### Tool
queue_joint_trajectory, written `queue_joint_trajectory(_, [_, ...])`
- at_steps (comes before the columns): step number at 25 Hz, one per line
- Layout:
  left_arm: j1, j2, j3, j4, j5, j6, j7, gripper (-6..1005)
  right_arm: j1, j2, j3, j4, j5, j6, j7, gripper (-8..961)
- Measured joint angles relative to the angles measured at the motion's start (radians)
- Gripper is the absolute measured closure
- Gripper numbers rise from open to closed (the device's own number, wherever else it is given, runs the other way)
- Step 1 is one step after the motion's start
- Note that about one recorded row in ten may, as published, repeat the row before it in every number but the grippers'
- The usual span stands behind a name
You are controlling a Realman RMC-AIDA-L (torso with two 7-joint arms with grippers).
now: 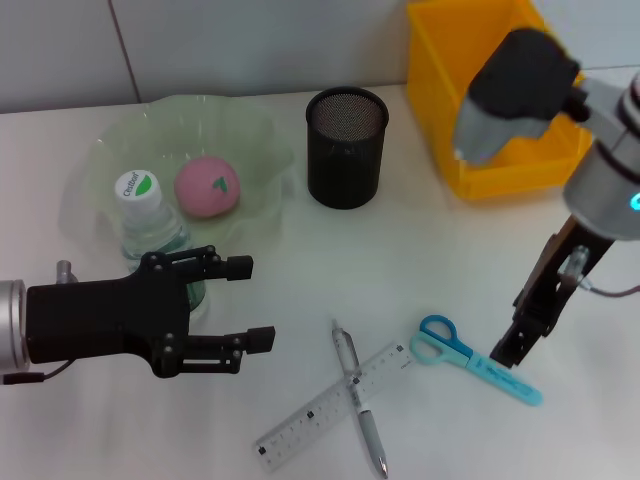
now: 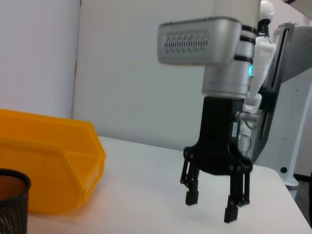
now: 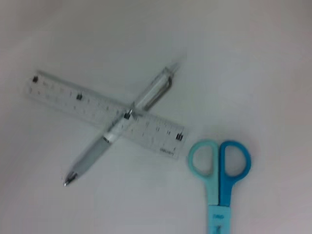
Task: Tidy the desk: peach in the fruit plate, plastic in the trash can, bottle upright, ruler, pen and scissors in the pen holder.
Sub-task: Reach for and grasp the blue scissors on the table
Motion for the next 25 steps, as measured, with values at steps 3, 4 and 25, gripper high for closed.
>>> queue_joint_trajectory(3, [0.000,0.000,0.000,0.000,0.000,-0.001,0.000,179,0.007,0.001,-0.058,0.038,-0.002,0.028,0.021,214])
queue_joint_trajectory(4, [0.001,0.000,0.000,0.000,0.000,-0.002,0.000,179,0.009,0.001,-0.070,0.049,-0.002,0.039,0.028,214])
queue_joint_trajectory(25, [0.010,0.003,0.003,-0.023,0.007,-0.009,0.012,179,0.040,0.009,-0.220,0.214,0.032,0.215,0.086,217])
